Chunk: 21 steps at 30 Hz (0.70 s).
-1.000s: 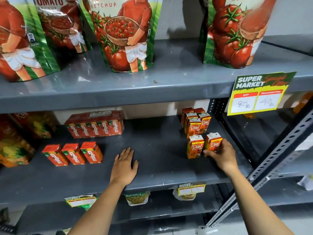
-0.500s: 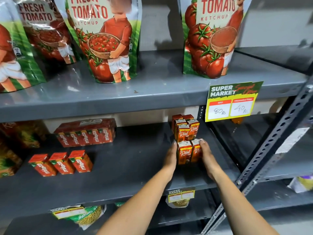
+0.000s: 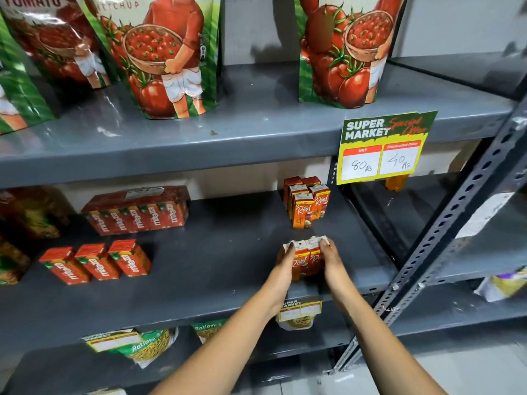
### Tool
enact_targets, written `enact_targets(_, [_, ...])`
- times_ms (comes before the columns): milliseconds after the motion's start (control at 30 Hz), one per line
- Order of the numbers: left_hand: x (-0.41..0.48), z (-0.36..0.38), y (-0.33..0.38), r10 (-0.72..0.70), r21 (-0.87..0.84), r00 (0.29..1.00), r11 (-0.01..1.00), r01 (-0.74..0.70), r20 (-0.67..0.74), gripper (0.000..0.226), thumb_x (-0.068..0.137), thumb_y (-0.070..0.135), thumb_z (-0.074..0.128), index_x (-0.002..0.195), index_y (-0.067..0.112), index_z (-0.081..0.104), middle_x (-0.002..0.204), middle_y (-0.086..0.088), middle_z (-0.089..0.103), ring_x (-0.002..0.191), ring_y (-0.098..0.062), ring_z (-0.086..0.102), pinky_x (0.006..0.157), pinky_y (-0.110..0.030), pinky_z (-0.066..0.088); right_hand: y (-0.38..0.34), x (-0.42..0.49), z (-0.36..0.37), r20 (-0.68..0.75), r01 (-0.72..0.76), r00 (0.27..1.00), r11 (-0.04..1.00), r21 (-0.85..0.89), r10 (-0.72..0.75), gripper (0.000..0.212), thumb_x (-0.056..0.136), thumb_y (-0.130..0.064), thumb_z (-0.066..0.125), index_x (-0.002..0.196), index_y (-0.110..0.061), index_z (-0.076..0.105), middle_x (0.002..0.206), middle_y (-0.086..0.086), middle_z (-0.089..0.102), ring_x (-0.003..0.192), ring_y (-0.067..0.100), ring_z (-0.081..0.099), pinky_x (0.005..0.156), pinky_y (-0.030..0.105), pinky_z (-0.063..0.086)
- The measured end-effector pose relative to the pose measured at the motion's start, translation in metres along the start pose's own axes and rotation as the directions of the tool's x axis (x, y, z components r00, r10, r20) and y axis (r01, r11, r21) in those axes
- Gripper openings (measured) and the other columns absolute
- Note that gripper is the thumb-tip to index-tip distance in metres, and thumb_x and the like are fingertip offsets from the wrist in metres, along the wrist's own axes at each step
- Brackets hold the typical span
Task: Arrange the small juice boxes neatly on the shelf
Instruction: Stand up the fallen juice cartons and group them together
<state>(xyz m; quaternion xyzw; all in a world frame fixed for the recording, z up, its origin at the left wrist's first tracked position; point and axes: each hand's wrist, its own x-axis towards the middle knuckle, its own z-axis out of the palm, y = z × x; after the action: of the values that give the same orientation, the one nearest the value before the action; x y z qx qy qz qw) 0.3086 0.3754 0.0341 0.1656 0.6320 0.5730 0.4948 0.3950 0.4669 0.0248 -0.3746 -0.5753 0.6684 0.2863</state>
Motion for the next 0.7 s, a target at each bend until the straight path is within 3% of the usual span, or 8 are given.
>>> enact_targets(167, [-0.017,-0.018,-0.017,0.006,0.011,1.0,1.0,-0.006,0.018,0.051,0.092,0.058,0.039,0.132,0.026,0.043,0.117,-0.006,0.066,0.099,-0.016,0.068,0.074,-0.025,0.054,0.008,-0.03,0.013,0.042,-0.006,0.999,1.0,0.007,0.006,0.031,0.101,-0.033,0.031,0.123,-0.017,0.046,0.106,0.004,0.062,0.091,0.009,0.062,0.069,0.021,0.048])
enact_targets(333, [-0.021,-0.016,-0.021,0.014,-0.017,1.0,1.0,-0.014,0.006,0.048,0.095,0.053,0.038,0.135,0.026,0.04,0.118,-0.006,0.065,0.098,-0.013,0.066,0.066,-0.018,0.052,0.01,-0.039,0.016,0.046,0.009,0.999,1.0,0.009,-0.009,0.034,0.101,-0.037,0.03,0.127,-0.018,0.044,0.105,0.002,0.063,0.089,0.007,0.064,0.066,0.017,0.05])
enact_targets(400, [-0.02,-0.015,-0.021,0.016,-0.027,1.0,0.999,-0.016,0.0,0.047,0.095,0.052,0.039,0.134,0.026,0.043,0.118,-0.007,0.065,0.1,-0.015,0.066,0.07,-0.021,0.053,0.009,-0.04,0.016,0.043,0.01,0.999,1.0,-0.008,-0.01,0.036,0.101,-0.038,0.031,0.128,-0.018,0.044,0.107,0.003,0.063,0.091,0.008,0.064,0.068,0.018,0.05])
enact_targets(533, [-0.016,-0.015,-0.028,0.051,-0.03,0.999,0.998,-0.052,-0.013,0.056,0.091,0.061,0.04,0.136,0.029,0.039,0.122,-0.007,0.062,0.109,-0.02,0.062,0.097,-0.04,0.05,0.006,-0.042,0.017,0.035,0.016,0.999,1.0,-0.017,-0.015,0.033,0.101,-0.034,0.03,0.126,-0.018,0.045,0.107,0.004,0.063,0.09,0.007,0.064,0.067,0.018,0.051])
enact_targets(633, [-0.019,-0.01,-0.026,0.054,-0.048,0.997,0.997,-0.057,-0.056,0.052,0.092,0.059,0.038,0.136,0.032,0.039,0.122,-0.004,0.062,0.108,-0.018,0.063,0.093,-0.038,0.052,0.006,-0.043,0.012,0.038,0.021,0.999,0.999,-0.031,-0.02,0.04,0.099,-0.04,0.032,0.132,-0.02,0.042,0.114,0.002,0.062,0.095,0.006,0.063,0.074,0.021,0.05])
enact_targets(700, [-0.024,-0.01,-0.029,0.067,-0.047,0.993,0.996,-0.072,-0.102,0.067,0.084,0.071,0.04,0.138,0.031,0.04,0.127,-0.003,0.06,0.112,-0.018,0.061,0.096,-0.038,0.05,0.009,-0.044,0.011,0.024,0.03,0.999,0.997,-0.074,-0.029,0.058,0.093,-0.055,0.036,0.142,-0.024,0.03,0.129,0.001,0.055,0.106,0.005,0.059,0.088,0.026,0.047])
